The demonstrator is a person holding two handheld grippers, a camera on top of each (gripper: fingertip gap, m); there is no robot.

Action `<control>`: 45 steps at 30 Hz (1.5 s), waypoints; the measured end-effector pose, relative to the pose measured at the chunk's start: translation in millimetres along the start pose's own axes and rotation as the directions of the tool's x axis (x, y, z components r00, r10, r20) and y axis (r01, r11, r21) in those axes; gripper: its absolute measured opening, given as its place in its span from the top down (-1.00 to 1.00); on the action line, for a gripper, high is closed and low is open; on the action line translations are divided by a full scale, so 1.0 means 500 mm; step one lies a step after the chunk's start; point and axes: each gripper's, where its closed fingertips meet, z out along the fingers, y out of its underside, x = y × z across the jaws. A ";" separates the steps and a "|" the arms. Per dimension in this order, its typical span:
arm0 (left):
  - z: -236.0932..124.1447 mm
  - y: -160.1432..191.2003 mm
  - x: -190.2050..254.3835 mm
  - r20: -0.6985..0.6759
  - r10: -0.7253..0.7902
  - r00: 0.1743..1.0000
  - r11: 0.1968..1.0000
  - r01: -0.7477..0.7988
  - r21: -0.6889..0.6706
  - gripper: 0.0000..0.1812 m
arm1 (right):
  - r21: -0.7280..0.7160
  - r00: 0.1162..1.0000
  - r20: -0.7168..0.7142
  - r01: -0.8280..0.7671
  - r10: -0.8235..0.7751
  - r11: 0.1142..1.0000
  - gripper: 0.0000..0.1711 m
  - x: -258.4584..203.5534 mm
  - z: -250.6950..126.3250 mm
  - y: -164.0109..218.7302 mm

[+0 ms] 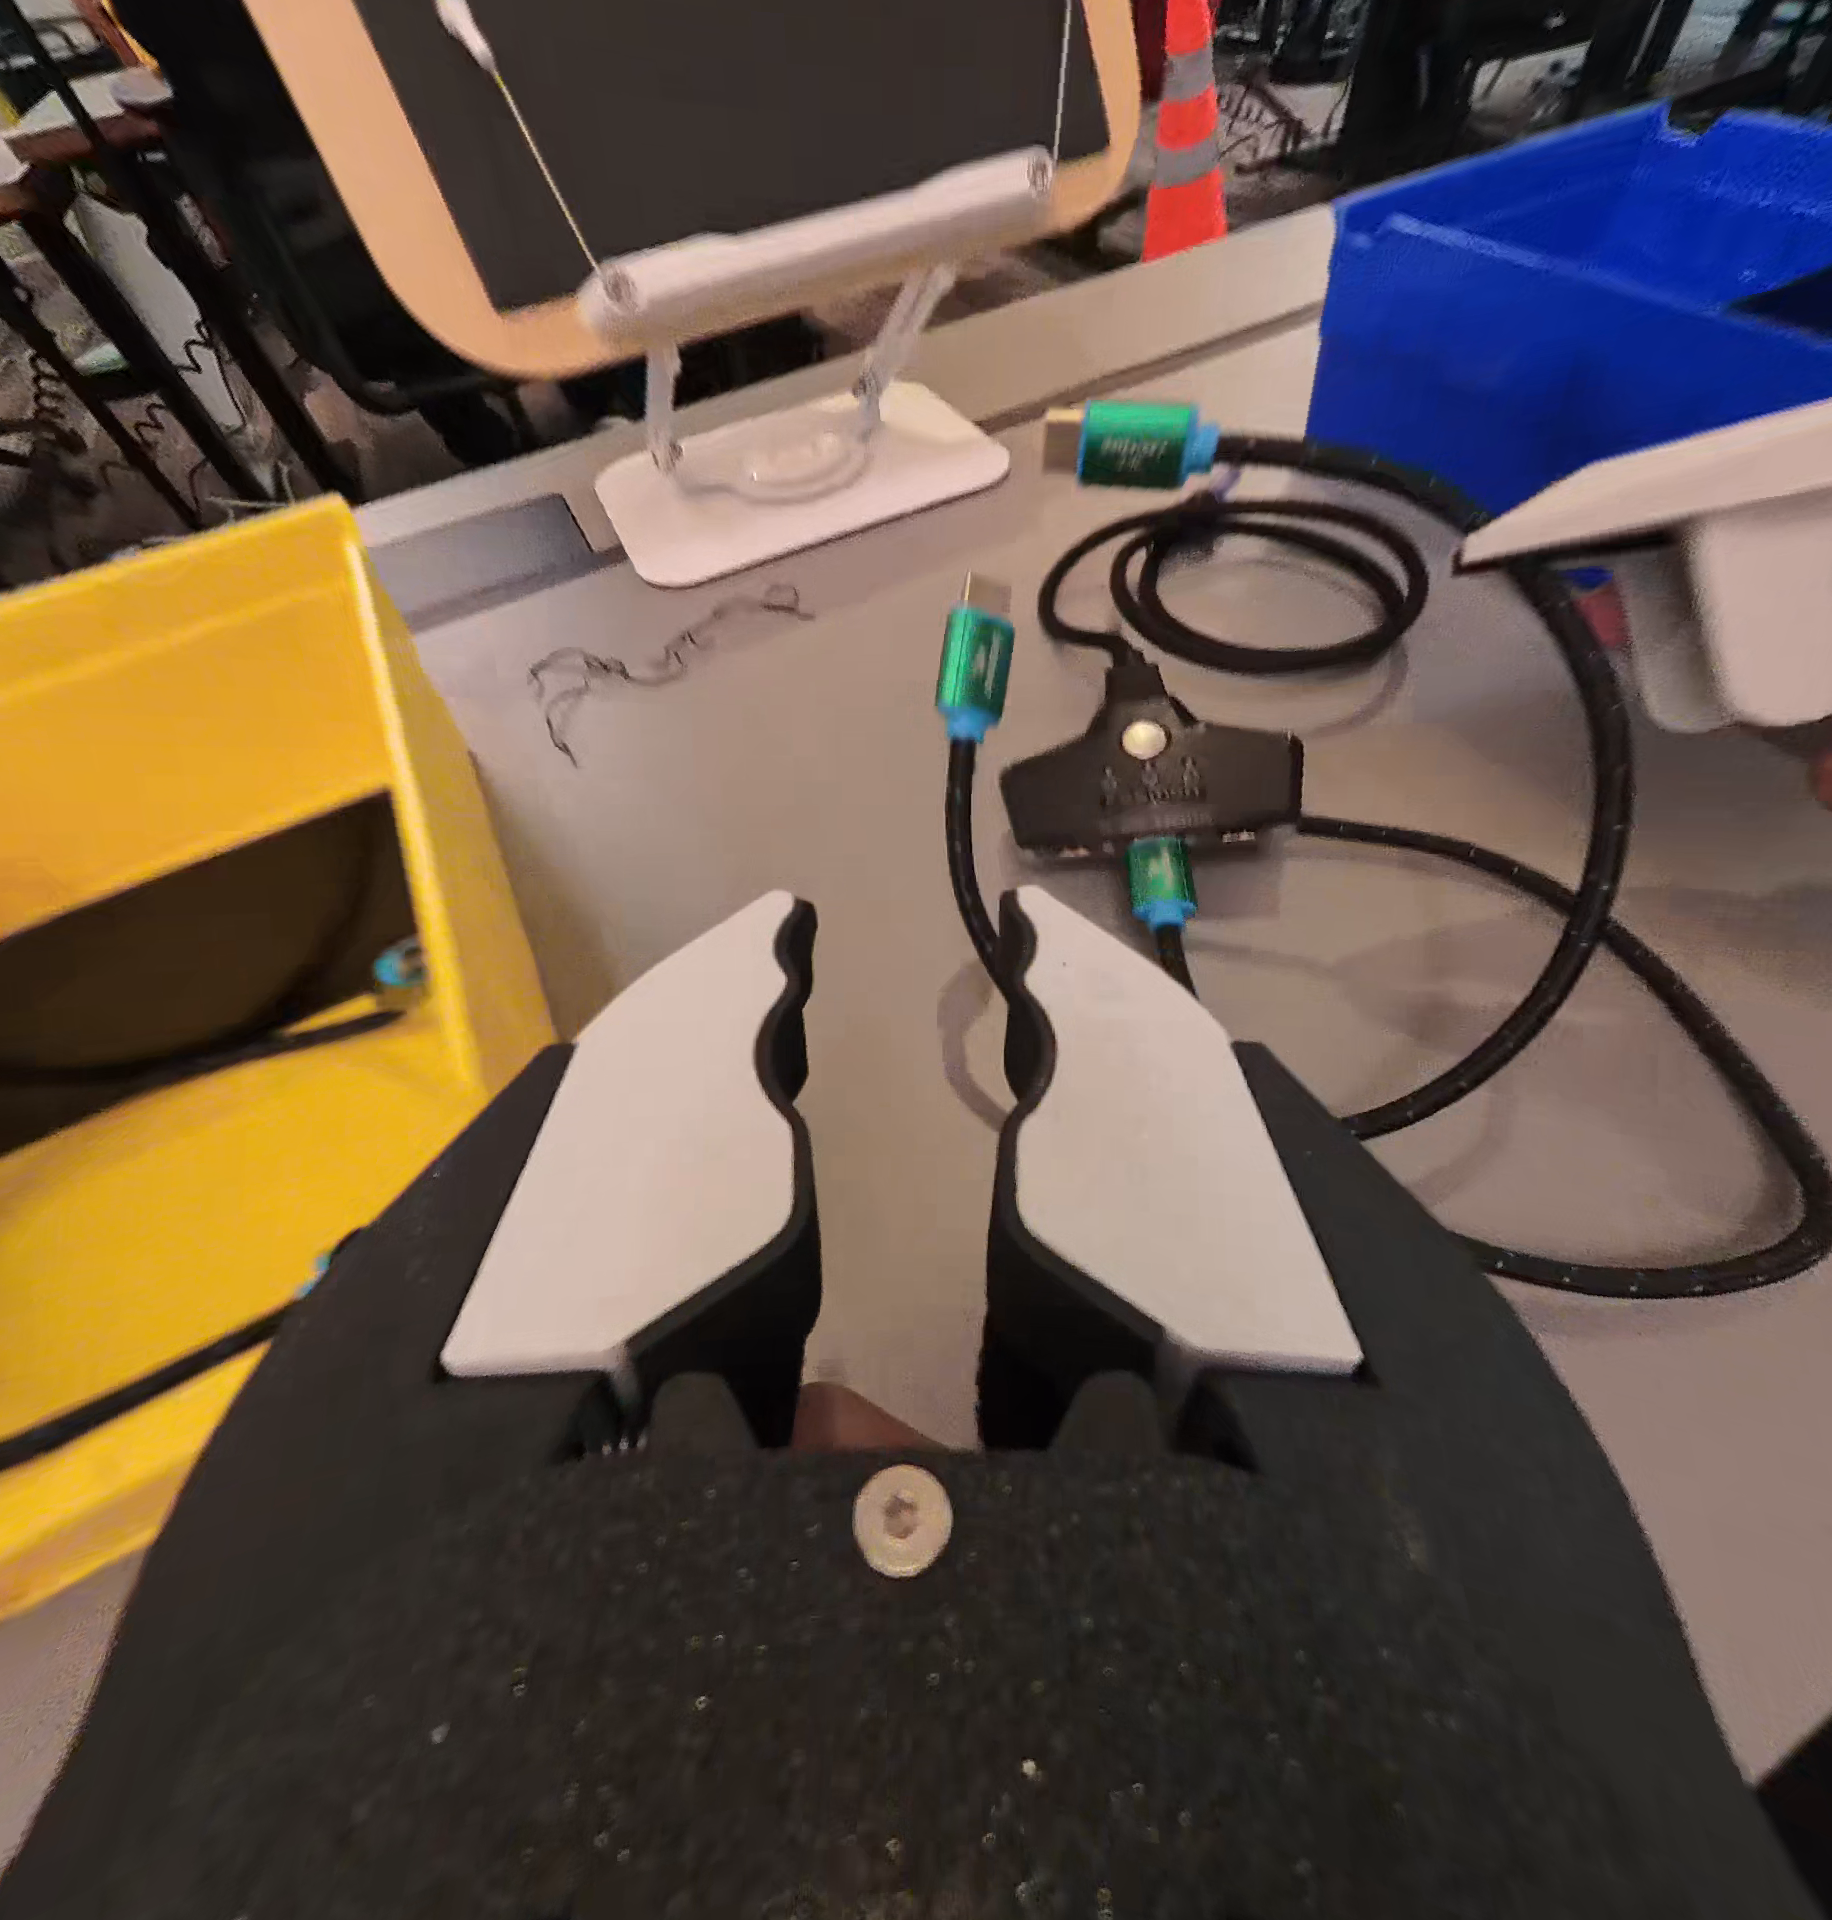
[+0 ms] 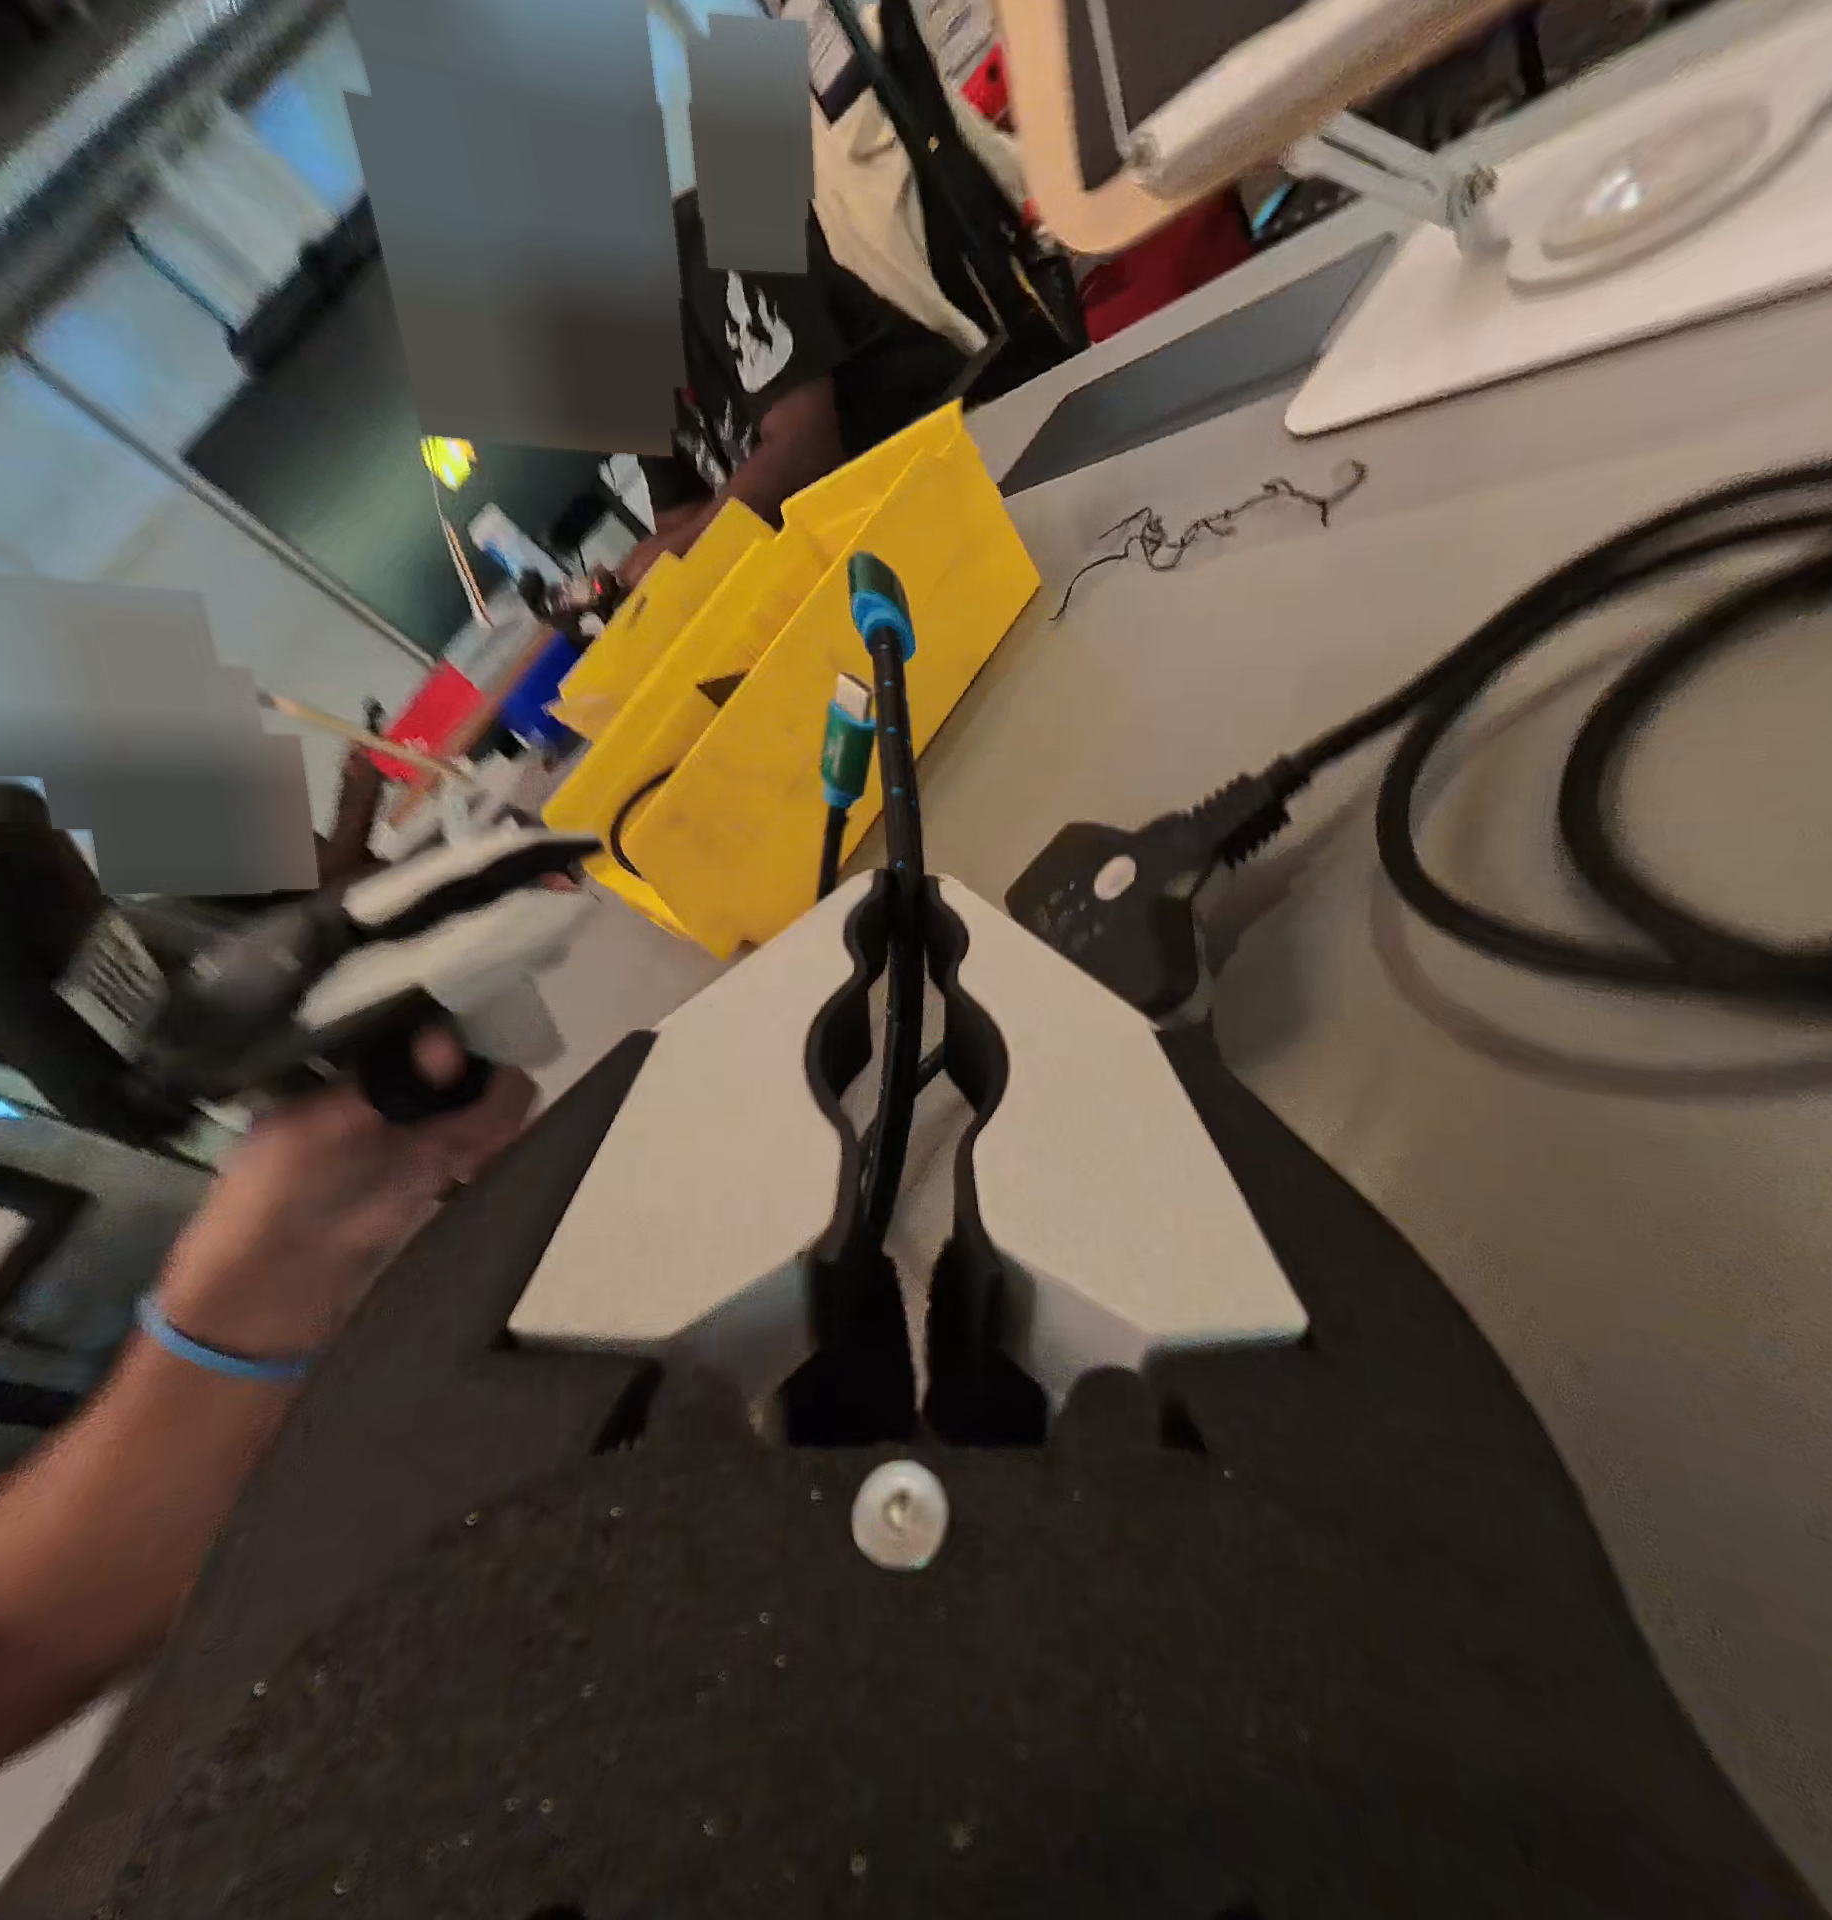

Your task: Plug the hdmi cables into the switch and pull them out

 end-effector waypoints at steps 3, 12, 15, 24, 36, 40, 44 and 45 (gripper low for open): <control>0.040 0.062 0.031 -0.003 0.057 0.998 0.994 -0.057 -0.095 0.64 | 0.027 0.990 0.011 -0.140 0.140 0.990 0.94 0.015 -0.025 0.040; 0.125 0.133 0.080 -0.124 0.222 0.967 0.941 -0.246 -0.232 0.88 | -0.002 0.998 0.030 -0.063 0.063 0.998 0.94 -0.008 -0.045 0.100; 0.124 0.148 0.084 -0.168 0.210 0.963 0.930 -0.250 -0.271 0.89 | -0.014 1.000 -0.017 -0.019 0.019 1.000 0.92 0.013 -0.050 0.103; 0.043 0.085 0.123 -0.389 0.373 0.842 0.918 -0.395 0.026 0.90 | 0.045 0.881 -0.038 0.473 -0.472 0.880 0.64 -0.055 -0.078 0.033; 0.004 0.045 0.185 -0.364 0.489 0.792 0.872 -0.448 0.198 0.89 | -0.136 0.899 0.238 0.406 -0.368 0.904 0.80 -0.151 0.042 0.153; -0.029 -0.010 0.150 -0.454 0.219 0.863 0.958 -0.101 0.270 0.81 | -0.141 0.938 0.238 0.292 -0.254 0.946 0.88 -0.121 0.033 0.136; -0.027 -0.043 0.020 -0.370 -0.023 0.929 0.938 0.149 0.313 0.79 | -0.138 0.908 0.415 0.125 -0.057 0.983 0.89 -0.132 -0.011 0.102; -0.019 -0.033 0.022 -0.339 0.024 0.940 0.946 0.088 0.312 0.77 | -0.146 0.863 0.506 0.078 0.007 0.986 0.89 -0.152 -0.030 0.094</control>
